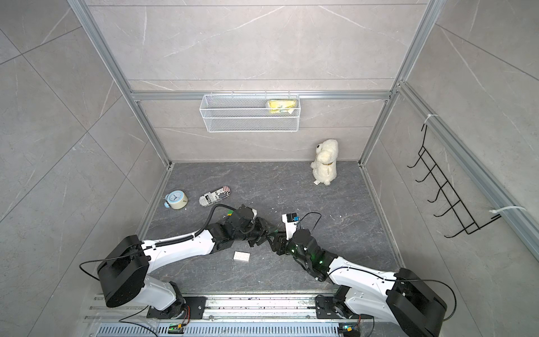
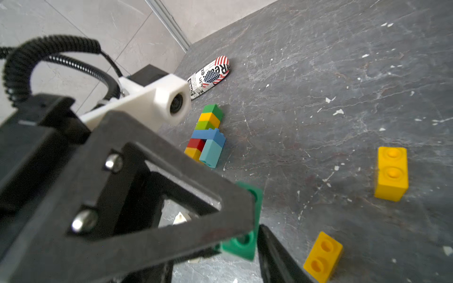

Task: Assemble the letter h with lego
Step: Adjust the lego brick at the center of the board.

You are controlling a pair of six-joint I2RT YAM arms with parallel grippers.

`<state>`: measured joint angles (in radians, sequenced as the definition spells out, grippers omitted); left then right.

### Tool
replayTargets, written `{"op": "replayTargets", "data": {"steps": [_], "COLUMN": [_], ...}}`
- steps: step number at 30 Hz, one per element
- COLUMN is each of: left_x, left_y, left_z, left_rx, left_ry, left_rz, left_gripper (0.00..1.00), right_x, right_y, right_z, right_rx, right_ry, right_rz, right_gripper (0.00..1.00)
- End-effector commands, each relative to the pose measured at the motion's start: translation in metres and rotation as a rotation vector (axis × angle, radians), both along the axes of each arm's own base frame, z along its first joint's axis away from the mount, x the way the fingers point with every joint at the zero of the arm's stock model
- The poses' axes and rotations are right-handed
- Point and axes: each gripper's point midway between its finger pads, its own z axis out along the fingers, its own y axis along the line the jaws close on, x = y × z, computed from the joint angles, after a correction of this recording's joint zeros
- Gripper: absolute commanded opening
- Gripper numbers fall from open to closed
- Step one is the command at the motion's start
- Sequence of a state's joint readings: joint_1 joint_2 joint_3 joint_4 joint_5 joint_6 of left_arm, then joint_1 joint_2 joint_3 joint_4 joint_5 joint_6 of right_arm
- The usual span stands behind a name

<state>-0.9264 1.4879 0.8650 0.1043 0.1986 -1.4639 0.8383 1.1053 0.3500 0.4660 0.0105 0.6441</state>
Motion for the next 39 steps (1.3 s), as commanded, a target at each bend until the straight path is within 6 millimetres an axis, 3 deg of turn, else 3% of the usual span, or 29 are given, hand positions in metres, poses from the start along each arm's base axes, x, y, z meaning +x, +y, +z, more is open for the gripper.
{"op": "replayTargets", "data": {"steps": [1, 7, 10, 13, 17, 19, 25, 29, 32, 39], "left_x": [0.0, -0.005, -0.007, -0.007, -0.01, -0.013, -0.03, -0.043, -0.051, -0.055], "left_y": [-0.001, -0.001, 0.005, 0.02, 0.065, 0.093, 0.192, 0.239, 0.257, 0.256], "left_z": [0.028, 0.029, 0.026, 0.023, 0.02, 0.021, 0.012, 0.009, 0.005, -0.012], "left_rx": [-0.072, -0.078, -0.072, -0.027, 0.125, 0.215, 0.493, 0.584, 0.624, 0.683], "left_ry": [-0.044, -0.051, -0.054, -0.074, -0.131, -0.17, -0.233, -0.265, -0.262, -0.237], "left_rz": [0.021, 0.012, 0.019, 0.042, 0.102, 0.133, 0.261, 0.304, 0.299, 0.217], "left_gripper": [0.29, 0.3, 0.36, 0.56, 0.92, 0.99, 0.99, 1.0, 0.99, 0.99], "right_x": [0.014, 0.017, 0.017, 0.015, 0.012, 0.01, 0.009, 0.015, 0.02, 0.017], "right_y": [-0.001, 0.005, 0.01, 0.016, 0.023, 0.029, 0.064, 0.074, 0.073, 0.068], "right_z": [0.022, 0.026, 0.027, 0.025, 0.016, 0.008, -0.023, -0.047, -0.057, -0.093], "right_rx": [0.039, 0.02, -0.004, -0.042, -0.175, -0.256, -0.38, -0.464, -0.52, -0.592], "right_ry": [-0.055, -0.072, -0.081, -0.096, -0.115, -0.114, -0.1, -0.084, -0.086, -0.03], "right_rz": [-0.075, -0.083, -0.082, -0.099, -0.175, -0.22, -0.281, -0.328, -0.361, -0.372], "right_gripper": [0.48, 0.32, 0.2, 0.12, 0.04, 0.04, 0.04, 0.03, 0.03, 0.05]}}
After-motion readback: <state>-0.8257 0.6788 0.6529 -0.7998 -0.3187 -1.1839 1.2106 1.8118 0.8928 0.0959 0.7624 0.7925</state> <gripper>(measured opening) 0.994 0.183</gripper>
